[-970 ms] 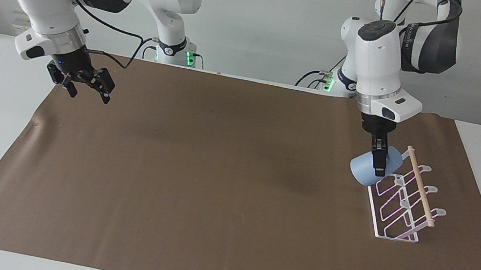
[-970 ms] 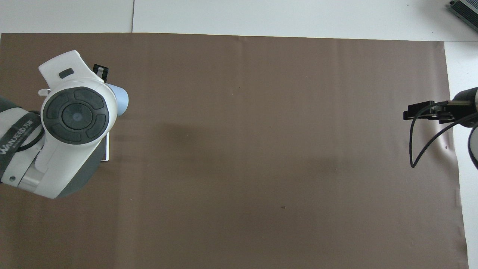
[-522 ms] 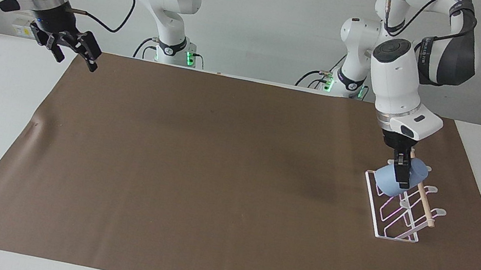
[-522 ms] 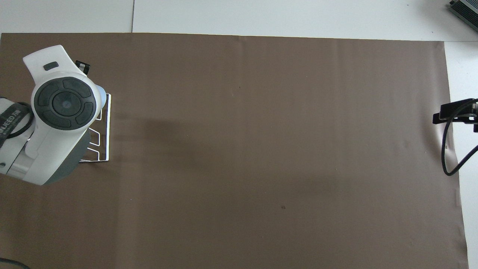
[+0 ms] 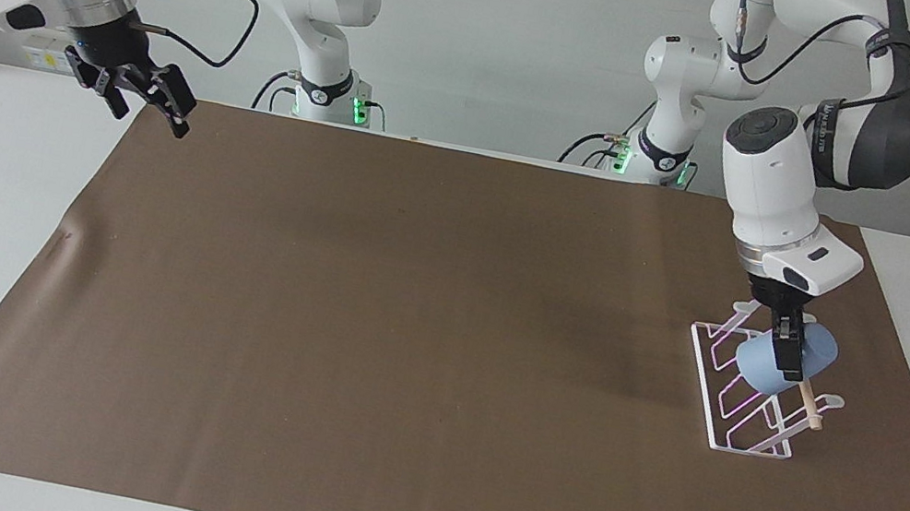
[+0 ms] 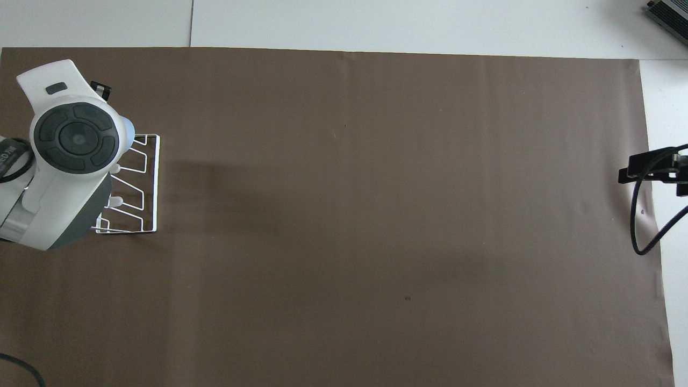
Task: Hang cup on cup holder
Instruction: 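Carry the cup with the left gripper over the wire rack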
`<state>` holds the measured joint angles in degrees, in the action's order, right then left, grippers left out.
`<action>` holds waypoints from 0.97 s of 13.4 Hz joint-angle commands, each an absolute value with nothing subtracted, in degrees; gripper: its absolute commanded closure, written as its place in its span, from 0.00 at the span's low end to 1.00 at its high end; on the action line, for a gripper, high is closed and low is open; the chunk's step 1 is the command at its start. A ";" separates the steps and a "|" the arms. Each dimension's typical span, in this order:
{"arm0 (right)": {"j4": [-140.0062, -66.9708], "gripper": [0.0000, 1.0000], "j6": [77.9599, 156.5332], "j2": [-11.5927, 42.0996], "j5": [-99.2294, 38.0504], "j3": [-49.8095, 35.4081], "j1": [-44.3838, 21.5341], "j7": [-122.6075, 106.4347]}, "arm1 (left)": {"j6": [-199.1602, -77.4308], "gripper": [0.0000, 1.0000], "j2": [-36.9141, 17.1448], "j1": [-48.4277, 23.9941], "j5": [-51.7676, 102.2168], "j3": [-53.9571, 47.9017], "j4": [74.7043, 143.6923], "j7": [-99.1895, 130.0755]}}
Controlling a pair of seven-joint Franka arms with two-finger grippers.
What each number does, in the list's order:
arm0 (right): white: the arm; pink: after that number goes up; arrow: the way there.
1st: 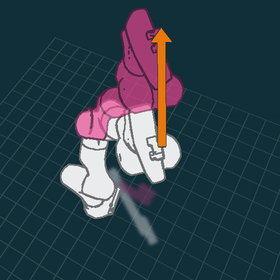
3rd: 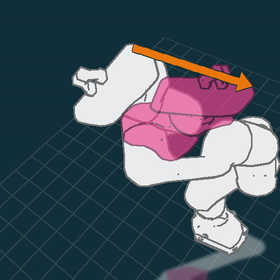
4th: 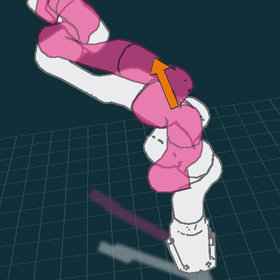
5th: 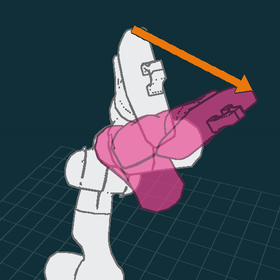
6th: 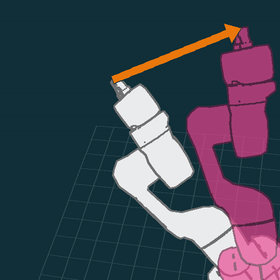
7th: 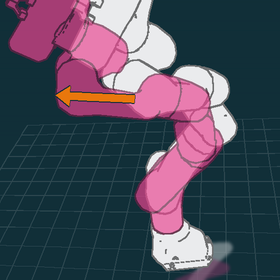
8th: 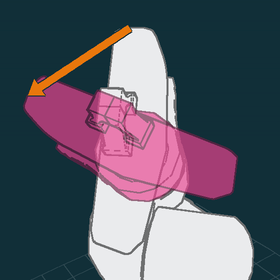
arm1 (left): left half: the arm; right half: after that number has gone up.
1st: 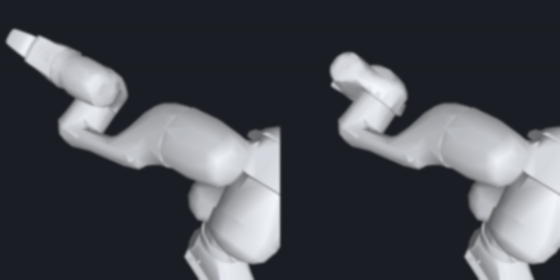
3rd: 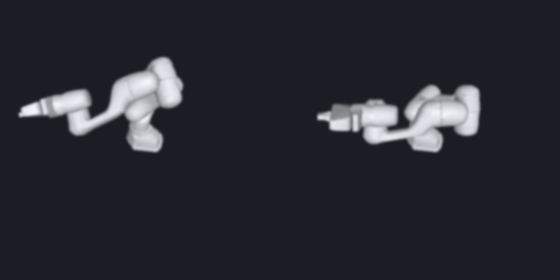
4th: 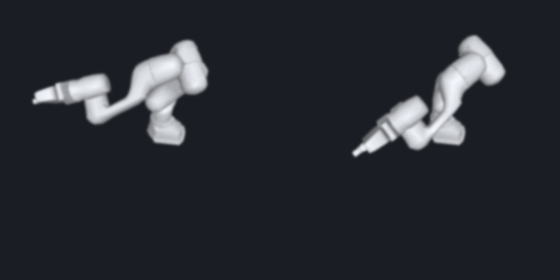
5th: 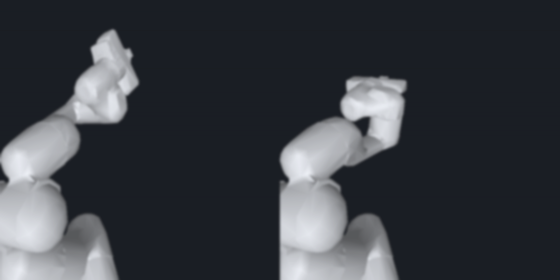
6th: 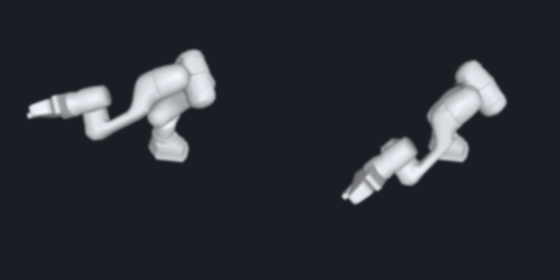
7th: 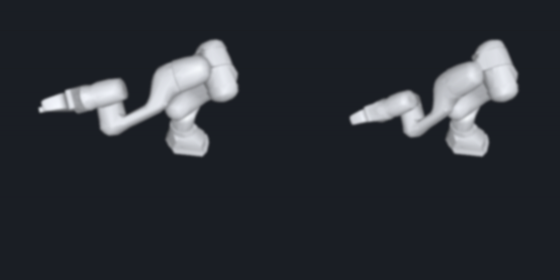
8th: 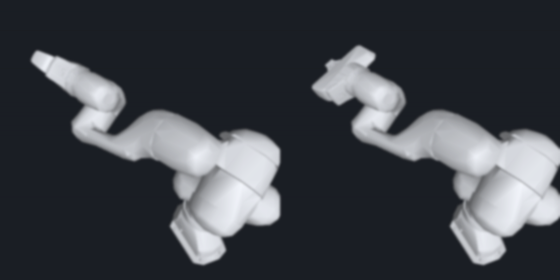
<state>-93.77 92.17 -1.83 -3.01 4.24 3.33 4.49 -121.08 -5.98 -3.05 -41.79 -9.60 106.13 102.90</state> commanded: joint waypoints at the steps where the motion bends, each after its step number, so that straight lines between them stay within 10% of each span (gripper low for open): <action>1: -94.31 0.00 92.81 -2.90 -0.71 3.43 3.34 4.75 | -123.39 1.00 -6.68 -1.93 -43.07 -10.11 106.79 102.57; 13: -94.39 0.00 96.86 -2.90 -0.70 2.02 3.60 4.31 | -123.40 1.00 -11.87 -2.20 -48.25 -10.11 106.96 103.09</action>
